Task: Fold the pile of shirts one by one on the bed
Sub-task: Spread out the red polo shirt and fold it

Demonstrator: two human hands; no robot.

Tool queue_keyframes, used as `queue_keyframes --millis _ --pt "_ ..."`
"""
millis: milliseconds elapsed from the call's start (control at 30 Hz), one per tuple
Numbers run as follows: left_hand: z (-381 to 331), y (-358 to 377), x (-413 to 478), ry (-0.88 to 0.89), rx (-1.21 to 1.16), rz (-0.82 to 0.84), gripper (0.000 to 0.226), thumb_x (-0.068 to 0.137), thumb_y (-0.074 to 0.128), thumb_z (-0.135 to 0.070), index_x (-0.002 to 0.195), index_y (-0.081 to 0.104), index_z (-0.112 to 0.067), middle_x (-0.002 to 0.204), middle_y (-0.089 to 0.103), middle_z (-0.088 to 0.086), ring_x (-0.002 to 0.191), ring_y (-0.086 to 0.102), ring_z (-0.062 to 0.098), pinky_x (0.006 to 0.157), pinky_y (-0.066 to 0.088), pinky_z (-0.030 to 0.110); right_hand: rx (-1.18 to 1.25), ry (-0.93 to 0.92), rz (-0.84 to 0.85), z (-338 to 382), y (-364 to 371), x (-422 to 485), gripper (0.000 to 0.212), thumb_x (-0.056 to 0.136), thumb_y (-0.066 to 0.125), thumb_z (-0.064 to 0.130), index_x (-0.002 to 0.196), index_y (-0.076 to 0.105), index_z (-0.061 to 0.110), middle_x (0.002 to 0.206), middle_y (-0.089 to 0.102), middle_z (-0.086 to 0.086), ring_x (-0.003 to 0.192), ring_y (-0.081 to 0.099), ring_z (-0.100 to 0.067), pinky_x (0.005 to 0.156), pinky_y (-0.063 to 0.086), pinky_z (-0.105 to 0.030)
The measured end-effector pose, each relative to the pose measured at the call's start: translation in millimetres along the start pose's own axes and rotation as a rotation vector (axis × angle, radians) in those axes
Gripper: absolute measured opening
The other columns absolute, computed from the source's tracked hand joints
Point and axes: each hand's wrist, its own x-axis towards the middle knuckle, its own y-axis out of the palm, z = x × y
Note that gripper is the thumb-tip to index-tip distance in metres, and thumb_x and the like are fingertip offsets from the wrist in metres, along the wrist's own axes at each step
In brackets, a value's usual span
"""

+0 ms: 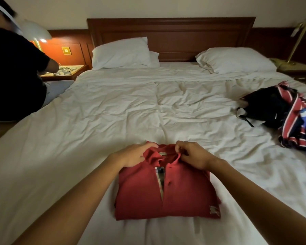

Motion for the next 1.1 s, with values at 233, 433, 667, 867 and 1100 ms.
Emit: queue_keyframes --millis 233,433,667,867,1100 --pt "-18 8 10 -0.105 -0.099 -0.087 0.012 0.098 0.046 -0.023 0.098 0.058 -0.020 0.091 0.056 0.000 0.067 0.059 0.016 0.062 0.039 0.022 -0.003 0.324 0.013 -14 -6 -20 0.030 0.087 0.055 0.017 0.063 0.072 0.024 0.070 0.068 0.014 0.075 0.063 -0.004 0.068 0.043 -0.016" --pt "0 11 -10 -0.380 -0.634 -0.302 0.022 0.086 0.077 -0.033 0.081 0.075 -0.012 0.074 0.075 0.009 0.064 0.073 0.018 0.060 0.057 0.021 -0.036 0.498 -0.176 -14 -1 -19 0.041 0.085 0.068 0.050 0.061 0.062 0.017 0.064 0.066 0.005 0.068 0.059 -0.011 0.066 0.043 -0.030" --pt "15 12 -44 -0.590 -1.210 -0.315 0.031 0.083 0.080 -0.024 0.094 0.071 0.004 0.089 0.075 0.018 0.068 0.075 0.018 0.056 0.057 0.020 0.310 0.414 -0.193 -11 6 -17 0.026 0.073 0.076 0.009 0.088 0.066 0.027 0.088 0.069 0.008 0.085 0.064 -0.013 0.072 0.047 -0.021" --pt "3 12 -35 -0.639 -0.926 -0.331 0.031 0.086 0.077 -0.025 0.103 0.058 -0.008 0.086 0.069 0.010 0.058 0.069 0.016 0.052 0.055 0.022 0.024 0.358 0.009 -10 -2 -20 0.021 0.079 0.068 0.014 0.093 0.075 0.028 0.095 0.070 0.014 0.092 0.062 -0.005 0.080 0.045 -0.016" --pt "-15 16 -20 -0.532 -0.491 -0.380 0.040 0.070 0.081 -0.044 0.090 0.068 -0.011 0.085 0.072 0.006 0.076 0.072 0.024 0.057 0.060 0.037 -0.048 0.487 -0.093 -6 6 -13 0.025 0.086 0.066 0.050 0.088 0.069 0.025 0.109 0.061 -0.002 0.107 0.056 -0.020 0.093 0.047 -0.034"
